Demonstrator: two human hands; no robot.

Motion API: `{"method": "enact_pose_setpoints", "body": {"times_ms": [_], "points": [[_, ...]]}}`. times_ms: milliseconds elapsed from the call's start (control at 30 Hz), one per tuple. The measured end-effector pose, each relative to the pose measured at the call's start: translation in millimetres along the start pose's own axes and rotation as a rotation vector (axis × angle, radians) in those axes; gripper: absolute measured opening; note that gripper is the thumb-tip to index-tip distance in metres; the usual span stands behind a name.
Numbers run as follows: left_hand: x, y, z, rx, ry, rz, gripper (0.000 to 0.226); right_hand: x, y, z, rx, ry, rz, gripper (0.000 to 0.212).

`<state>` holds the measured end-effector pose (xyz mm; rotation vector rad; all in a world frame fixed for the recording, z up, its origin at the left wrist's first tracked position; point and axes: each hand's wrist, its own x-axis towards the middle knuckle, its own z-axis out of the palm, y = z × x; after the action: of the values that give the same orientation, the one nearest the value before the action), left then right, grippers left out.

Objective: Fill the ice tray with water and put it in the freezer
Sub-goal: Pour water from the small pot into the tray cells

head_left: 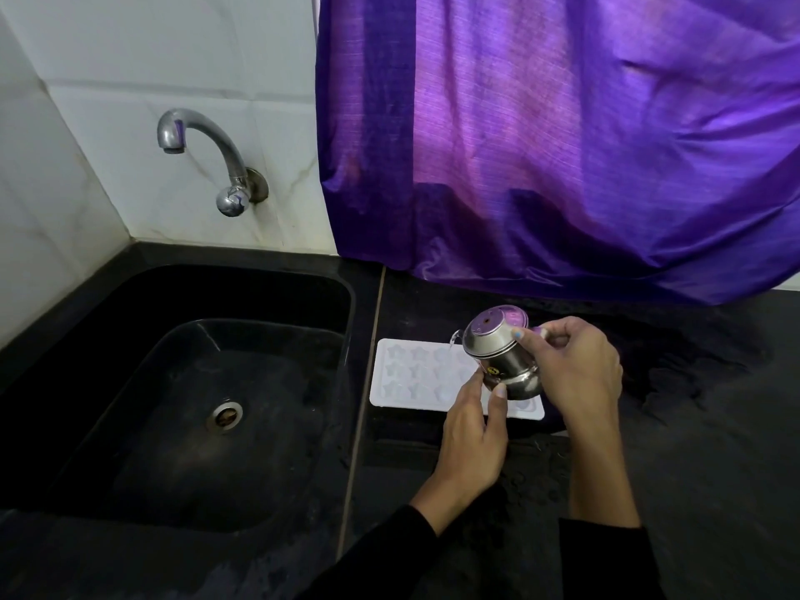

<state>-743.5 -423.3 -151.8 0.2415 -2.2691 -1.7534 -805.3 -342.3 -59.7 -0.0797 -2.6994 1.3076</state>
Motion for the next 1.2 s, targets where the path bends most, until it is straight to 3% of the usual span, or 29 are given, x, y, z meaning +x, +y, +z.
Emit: {"method": "enact_pose_setpoints", "body": {"times_ms": [367, 733, 1200], "points": [[-0.2, -4.2, 1.6, 0.003, 0.005, 0.007, 0.042, -3.0, 1.6, -1.3, 0.009, 0.001, 0.000, 0.023], [-2.1, 3.9, -7.9, -0.026, 0.064, 0.020, 0.047, -2.7, 2.7, -1.4, 0.204, -0.006, 0.016, 0.025], [-1.3, -9.2, -22.4, -0.025, 0.042, 0.008, 0.037, -10.1, -13.4, 16.7, 0.056, -0.043, -0.017, 0.027]]}}
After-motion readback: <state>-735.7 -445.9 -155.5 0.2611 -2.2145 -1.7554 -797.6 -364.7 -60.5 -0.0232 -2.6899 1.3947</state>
